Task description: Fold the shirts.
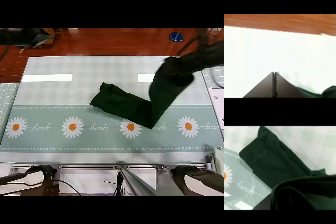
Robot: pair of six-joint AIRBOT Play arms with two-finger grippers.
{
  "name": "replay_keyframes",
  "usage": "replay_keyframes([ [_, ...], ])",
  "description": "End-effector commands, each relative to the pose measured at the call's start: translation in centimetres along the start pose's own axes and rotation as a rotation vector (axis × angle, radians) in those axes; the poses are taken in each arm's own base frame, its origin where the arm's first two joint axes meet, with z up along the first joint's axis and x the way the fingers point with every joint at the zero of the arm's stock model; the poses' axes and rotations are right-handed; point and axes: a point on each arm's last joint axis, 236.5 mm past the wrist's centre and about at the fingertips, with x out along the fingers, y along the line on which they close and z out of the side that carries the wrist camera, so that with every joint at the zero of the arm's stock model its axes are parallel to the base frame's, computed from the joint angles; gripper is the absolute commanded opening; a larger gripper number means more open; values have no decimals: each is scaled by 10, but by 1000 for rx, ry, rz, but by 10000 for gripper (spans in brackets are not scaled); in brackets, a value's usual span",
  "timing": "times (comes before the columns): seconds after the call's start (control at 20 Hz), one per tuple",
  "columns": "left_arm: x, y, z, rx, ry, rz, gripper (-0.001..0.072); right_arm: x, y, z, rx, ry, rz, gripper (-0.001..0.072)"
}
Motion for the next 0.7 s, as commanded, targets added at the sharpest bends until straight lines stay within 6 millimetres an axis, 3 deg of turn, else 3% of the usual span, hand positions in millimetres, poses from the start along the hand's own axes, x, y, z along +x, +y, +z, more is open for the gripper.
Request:
replay_keyframes([
  [0.0,-36,30,3,9,-4,95,19,72,27,5,-26,34,36,32],
  [0.25,-36,27,-13,34,65,80,19,159,64,12,45,-1,94,33],
  [0.5,-36,26,-15,48,75,76,19,215,112,1,111,-5,206,35],
  [0.55,-36,26,-17,48,81,74,19,220,119,2,103,-24,211,95],
  [0.65,-36,25,-19,54,90,72,19,221,130,6,104,-58,229,306],
])
